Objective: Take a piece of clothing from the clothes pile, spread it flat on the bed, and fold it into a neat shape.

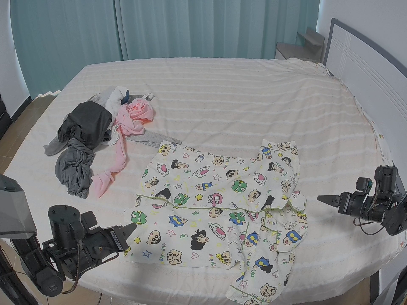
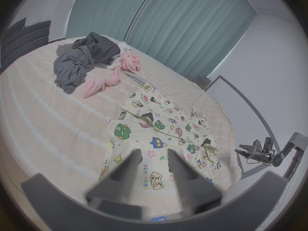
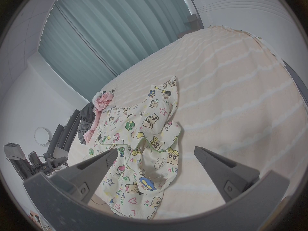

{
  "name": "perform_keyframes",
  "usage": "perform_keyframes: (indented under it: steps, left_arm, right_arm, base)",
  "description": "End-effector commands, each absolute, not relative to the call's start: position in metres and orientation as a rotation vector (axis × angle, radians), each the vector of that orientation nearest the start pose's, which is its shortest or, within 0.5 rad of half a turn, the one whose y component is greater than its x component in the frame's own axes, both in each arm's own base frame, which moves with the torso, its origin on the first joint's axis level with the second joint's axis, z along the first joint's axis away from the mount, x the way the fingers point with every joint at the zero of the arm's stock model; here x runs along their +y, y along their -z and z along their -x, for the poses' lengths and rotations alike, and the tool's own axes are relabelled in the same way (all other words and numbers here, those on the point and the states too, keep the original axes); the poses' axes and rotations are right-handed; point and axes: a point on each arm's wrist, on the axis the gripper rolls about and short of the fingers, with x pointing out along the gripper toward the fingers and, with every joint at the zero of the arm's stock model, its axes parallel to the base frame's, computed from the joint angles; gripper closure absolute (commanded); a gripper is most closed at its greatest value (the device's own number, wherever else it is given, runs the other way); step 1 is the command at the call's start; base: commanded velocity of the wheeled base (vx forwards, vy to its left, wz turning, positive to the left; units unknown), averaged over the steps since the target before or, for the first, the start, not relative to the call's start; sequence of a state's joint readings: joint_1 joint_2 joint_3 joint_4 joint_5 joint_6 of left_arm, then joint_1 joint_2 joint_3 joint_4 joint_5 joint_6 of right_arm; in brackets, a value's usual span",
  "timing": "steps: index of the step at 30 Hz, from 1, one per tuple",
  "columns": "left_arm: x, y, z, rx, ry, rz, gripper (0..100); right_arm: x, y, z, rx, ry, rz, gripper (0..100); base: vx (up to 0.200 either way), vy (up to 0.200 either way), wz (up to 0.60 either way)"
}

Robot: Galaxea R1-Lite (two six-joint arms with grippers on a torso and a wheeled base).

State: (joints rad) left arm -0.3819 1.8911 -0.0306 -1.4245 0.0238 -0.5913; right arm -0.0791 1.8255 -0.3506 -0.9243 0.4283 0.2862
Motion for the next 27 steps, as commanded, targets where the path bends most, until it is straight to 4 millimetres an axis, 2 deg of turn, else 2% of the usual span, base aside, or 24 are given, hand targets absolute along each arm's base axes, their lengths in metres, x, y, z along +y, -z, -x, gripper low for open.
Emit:
perform_keyframes:
  steps: [1, 2, 6, 11, 13, 14, 17, 22, 27]
  left_arm:
    - [-0.073, -0.045, -0.194, 0.551, 0.184, 0.485, 0]
    - [-0.070, -0.045, -0.195, 0.549, 0.166, 0.488, 0]
    - [-0.066, -0.046, -0.195, 0.536, 0.148, 0.503, 0]
    - [-0.064, -0.050, -0.195, 0.517, 0.137, 0.558, 0]
    - [-0.064, -0.050, -0.195, 0.516, 0.135, 0.569, 0]
    - [-0.064, -0.050, -0.195, 0.519, 0.133, 0.581, 0]
    - [-0.064, -0.049, -0.195, 0.521, 0.132, 0.590, 0]
    - [-0.064, -0.050, -0.196, 0.511, 0.131, 0.593, 0]
    - [-0.063, -0.049, -0.196, 0.513, 0.125, 0.593, 0]
  right_arm:
    - [-0.012, -0.060, -0.264, 0.615, -0.256, -0.423, 0]
    - [-0.013, -0.056, -0.273, 0.624, -0.254, -0.425, 0]
    - [-0.014, -0.052, -0.289, 0.661, -0.247, -0.434, 0]
    - [-0.017, -0.060, -0.327, 0.752, -0.235, -0.469, 0]
    - [-0.017, -0.062, -0.334, 0.774, -0.236, -0.479, 0]
    - [-0.018, -0.063, -0.345, 0.812, -0.249, -0.510, 0]
    - [-0.017, -0.064, -0.360, 0.852, -0.288, -0.557, 0]
    - [-0.016, -0.046, -0.385, 0.932, -0.280, -0.574, 0]
    - [-0.016, -0.031, -0.399, 0.968, -0.273, -0.583, 0]
  base:
    - [0.000, 0.000, 0.00]
    - [0.000, 0.000, 0.00]
    - [0.000, 0.000, 0.00]
    - [0.000, 0.000, 0.00]
    - [0.000, 0.000, 0.00]
    - [0.000, 0.000, 0.00]
    - [0.000, 0.000, 0.00]
    - [0.000, 0.000, 0.00]
    - [0.000, 0.000, 0.00]
